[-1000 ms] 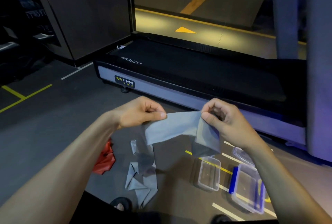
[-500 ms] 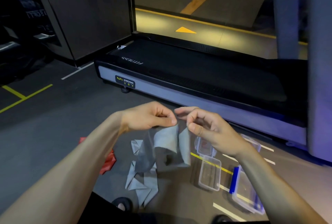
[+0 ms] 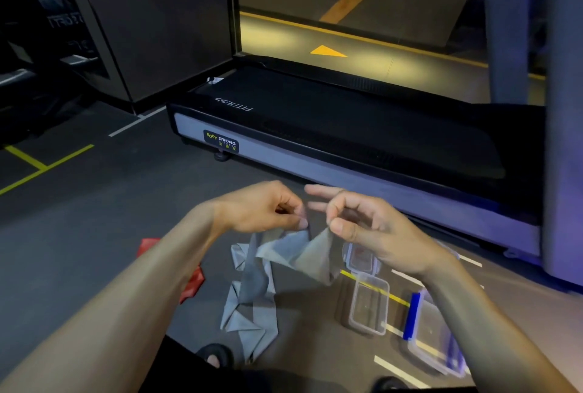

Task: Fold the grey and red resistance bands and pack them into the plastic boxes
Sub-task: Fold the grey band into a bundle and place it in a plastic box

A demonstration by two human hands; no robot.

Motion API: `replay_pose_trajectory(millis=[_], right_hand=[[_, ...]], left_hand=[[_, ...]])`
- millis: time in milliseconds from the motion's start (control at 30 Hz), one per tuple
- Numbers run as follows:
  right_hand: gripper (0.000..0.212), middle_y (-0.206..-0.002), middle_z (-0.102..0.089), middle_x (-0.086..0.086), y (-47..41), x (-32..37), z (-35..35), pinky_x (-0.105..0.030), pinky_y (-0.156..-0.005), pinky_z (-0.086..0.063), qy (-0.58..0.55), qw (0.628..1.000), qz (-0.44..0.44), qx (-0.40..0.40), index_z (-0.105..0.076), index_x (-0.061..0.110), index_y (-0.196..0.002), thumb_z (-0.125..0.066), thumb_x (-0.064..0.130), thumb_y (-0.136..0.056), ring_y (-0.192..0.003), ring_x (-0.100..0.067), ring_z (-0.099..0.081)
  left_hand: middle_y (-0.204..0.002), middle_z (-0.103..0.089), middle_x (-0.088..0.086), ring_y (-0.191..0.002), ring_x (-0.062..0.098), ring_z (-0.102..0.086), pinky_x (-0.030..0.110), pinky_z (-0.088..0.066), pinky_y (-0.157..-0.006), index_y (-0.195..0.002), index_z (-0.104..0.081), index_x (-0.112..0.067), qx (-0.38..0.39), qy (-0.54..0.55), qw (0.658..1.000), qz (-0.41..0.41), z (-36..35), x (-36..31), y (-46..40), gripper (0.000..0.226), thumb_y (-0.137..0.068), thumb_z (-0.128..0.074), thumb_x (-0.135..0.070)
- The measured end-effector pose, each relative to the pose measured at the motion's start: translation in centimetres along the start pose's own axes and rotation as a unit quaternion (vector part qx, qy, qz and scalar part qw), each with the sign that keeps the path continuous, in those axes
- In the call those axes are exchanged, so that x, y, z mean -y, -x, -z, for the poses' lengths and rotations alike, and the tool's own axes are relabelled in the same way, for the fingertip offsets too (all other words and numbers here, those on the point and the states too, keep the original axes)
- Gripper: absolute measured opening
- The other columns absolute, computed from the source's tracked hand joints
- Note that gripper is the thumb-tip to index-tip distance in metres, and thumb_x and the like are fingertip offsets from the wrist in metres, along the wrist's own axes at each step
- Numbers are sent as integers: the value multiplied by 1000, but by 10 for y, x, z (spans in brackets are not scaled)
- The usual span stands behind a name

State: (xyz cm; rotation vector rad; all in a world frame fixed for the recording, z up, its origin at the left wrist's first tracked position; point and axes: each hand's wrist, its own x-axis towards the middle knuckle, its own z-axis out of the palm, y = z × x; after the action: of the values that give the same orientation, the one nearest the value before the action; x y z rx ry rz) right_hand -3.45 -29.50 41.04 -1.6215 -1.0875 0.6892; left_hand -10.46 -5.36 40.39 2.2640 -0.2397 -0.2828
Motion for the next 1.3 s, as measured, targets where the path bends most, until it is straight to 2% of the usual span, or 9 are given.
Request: replay_pose_trajectory(millis=[100,167,300,400,500,633,867,1067,1300], right_hand=[[8,-151,-50,2,-5,-6,-7,-31,-111,-44,36,999,1,-24,-63,1,-100,-62,9,-100,-139,-6,-49],[10,-139,-60,-2,-10,-13,-15,-32,-102,-47,54,998,11,-38,-62,3,-99,-62,13,-100,-128,-7,-56],[11,-106,-64,-14,-14,-15,-19,-50,-86,-49,77,996,18,-46,-60,7,-101,-60,18,-102,-96,-37,-59],[7,-92,-61,-14,-12,-11,-13,-55,-79,-48,109,993,18,-40,-60,10,-99,-61,17,-101,-82,-33,-57],[4,-88,-64,4,-10,-6,-9,-46,-79,-51,188,981,34,-43,-62,17,-95,-65,14,-97,-83,-20,-60],[11,-87,-62,9,-8,3,-2,-31,-77,-48,259,959,81,-85,-62,19,-91,-69,11,-94,-84,-17,-59],[13,-88,-64,10,-2,5,8,-17,-75,-43,278,948,92,-123,-64,18,-91,-71,8,-93,-85,-14,-61],[11,-87,-64,10,-1,5,13,-21,-73,-45,266,948,97,-145,-64,18,-91,-70,10,-95,-83,-16,-62],[11,-86,-65,10,1,3,18,-32,-70,-49,253,952,88,-149,-64,19,-91,-70,10,-95,-81,-18,-62]], left_hand=[[-61,-53,-15,-55,1,-43,17,-36,-56,-77,-67,-25,12,26,999,-15,-3,-8,2,22,-99,-67,-21],[-63,-55,-16,-59,-2,-45,16,-37,-62,-78,-67,-15,14,37,998,-41,-4,-10,2,21,-99,-66,-14],[-71,-58,11,-70,10,-48,31,-41,-69,-82,-69,-6,-16,47,997,-55,-4,-5,4,22,-98,-68,-21],[-76,-71,-4,-71,2,-58,22,-46,-71,-91,-77,-9,-53,55,995,-57,-4,-6,5,13,-93,-74,-22],[-77,-72,-1,-71,5,-57,23,-45,-73,-96,-78,-10,-53,82,994,-40,-4,-6,5,15,-89,-79,-23],[-94,-68,34,-79,20,-54,39,-47,-77,-102,-72,-4,38,95,994,37,-4,4,7,39,-90,-76,-40],[-94,-73,25,-81,14,-65,38,-60,-83,-100,-75,-1,35,104,991,73,-2,6,10,23,-91,-75,-22],[-76,-74,11,-69,9,-59,21,-47,-63,-85,-78,-13,-4,131,991,39,-2,2,8,13,-84,-80,-26],[-89,-67,32,-75,22,-52,39,-41,-74,-90,-77,-15,-37,128,991,-8,-2,4,10,31,-88,-75,-46]])
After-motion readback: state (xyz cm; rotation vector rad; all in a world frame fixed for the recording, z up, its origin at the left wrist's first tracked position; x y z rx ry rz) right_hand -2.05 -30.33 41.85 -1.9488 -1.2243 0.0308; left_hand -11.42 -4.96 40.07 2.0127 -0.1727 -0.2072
